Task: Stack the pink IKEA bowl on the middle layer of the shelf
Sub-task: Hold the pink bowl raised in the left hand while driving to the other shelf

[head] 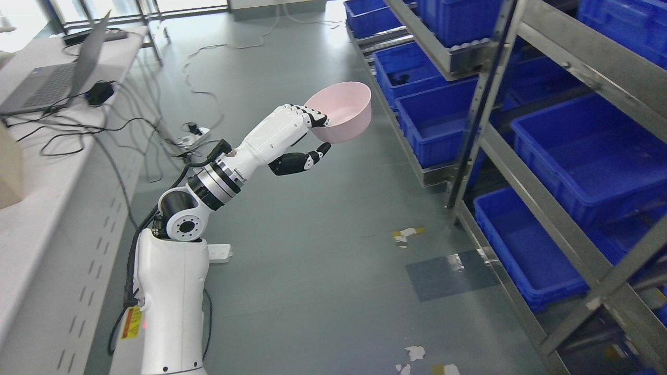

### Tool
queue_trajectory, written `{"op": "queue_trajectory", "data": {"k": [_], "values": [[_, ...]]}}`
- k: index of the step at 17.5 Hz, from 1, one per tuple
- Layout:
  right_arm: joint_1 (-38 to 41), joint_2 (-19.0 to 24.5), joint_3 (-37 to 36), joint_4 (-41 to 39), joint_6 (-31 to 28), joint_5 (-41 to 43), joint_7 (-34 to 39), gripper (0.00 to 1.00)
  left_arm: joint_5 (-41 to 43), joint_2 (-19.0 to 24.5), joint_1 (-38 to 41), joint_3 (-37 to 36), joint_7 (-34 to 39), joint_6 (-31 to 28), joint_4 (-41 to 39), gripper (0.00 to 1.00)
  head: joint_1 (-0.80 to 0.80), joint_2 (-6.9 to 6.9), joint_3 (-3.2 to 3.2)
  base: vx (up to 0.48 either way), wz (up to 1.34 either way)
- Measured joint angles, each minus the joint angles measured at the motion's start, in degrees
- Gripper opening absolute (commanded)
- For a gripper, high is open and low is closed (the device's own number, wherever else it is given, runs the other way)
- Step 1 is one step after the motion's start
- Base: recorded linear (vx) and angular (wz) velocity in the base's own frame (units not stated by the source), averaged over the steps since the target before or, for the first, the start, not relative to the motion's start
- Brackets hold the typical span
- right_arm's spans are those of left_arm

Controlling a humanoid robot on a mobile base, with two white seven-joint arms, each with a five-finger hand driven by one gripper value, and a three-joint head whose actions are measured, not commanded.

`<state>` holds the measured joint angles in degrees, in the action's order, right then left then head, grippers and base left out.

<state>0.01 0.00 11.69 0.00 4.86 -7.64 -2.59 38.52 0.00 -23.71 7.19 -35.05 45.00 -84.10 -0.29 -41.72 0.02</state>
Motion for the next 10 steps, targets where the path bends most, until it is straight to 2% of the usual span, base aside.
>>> {"op": "queue_trajectory", "data": {"k": [10], "values": [[0.0,0.0,0.0,0.0,0.0,0.0,0.0,1.00,-0.4,0.0,-4.2,-5.4,0.2,0.0,0.4,0.04,0.00,0.00,0.00,0.021,-1.00]]}}
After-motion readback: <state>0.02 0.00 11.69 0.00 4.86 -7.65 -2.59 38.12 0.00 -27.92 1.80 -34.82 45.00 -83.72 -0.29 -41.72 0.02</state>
